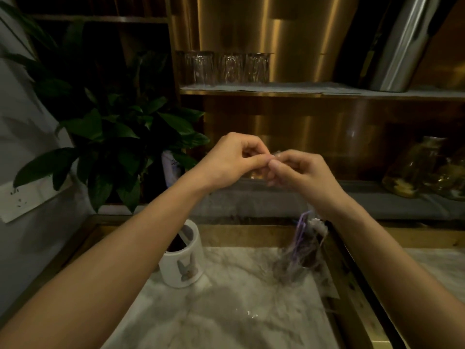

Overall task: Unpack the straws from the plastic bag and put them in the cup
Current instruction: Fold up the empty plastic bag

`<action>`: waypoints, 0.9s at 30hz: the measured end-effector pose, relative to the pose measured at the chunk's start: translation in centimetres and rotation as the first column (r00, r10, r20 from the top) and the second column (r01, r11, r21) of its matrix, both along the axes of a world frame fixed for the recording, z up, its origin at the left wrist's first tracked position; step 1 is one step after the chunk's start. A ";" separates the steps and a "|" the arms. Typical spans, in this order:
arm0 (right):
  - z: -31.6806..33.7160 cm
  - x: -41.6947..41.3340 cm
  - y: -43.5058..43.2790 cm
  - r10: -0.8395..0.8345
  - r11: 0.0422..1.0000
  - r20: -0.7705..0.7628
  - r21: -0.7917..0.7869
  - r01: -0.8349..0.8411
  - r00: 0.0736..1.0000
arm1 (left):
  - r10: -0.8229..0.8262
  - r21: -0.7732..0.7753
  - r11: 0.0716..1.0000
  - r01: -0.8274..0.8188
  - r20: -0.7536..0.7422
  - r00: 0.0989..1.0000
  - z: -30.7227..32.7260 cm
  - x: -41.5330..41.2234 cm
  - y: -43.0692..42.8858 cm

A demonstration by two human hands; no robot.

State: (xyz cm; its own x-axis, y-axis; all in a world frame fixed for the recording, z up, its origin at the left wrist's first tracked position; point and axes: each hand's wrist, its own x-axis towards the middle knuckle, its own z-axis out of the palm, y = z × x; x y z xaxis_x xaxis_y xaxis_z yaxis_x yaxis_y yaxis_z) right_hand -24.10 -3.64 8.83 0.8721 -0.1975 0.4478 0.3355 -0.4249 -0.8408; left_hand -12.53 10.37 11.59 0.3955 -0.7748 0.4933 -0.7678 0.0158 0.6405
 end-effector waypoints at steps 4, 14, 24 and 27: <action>0.8 0.2 0.4 -0.062 0.995 0.077 0.085 0.055 0.995 | 0.086 -0.120 0.989 -0.085 0.009 0.996 0.5 0.5 1.0; 1.5 -2.1 -2.7 -0.182 0.963 0.144 0.227 0.146 0.973 | 0.063 -0.418 0.760 -0.498 -0.715 0.696 -10.6 4.0 7.3; -1.8 -4.4 -6.2 -0.359 0.877 0.071 0.368 0.310 0.931 | -0.112 -0.332 0.878 -0.346 -0.844 0.525 -14.2 1.4 3.6; -3.6 -4.7 -6.7 -0.407 0.834 -0.004 0.407 0.373 0.914 | -0.052 -0.294 0.889 -0.351 -0.826 0.561 -14.0 1.5 3.5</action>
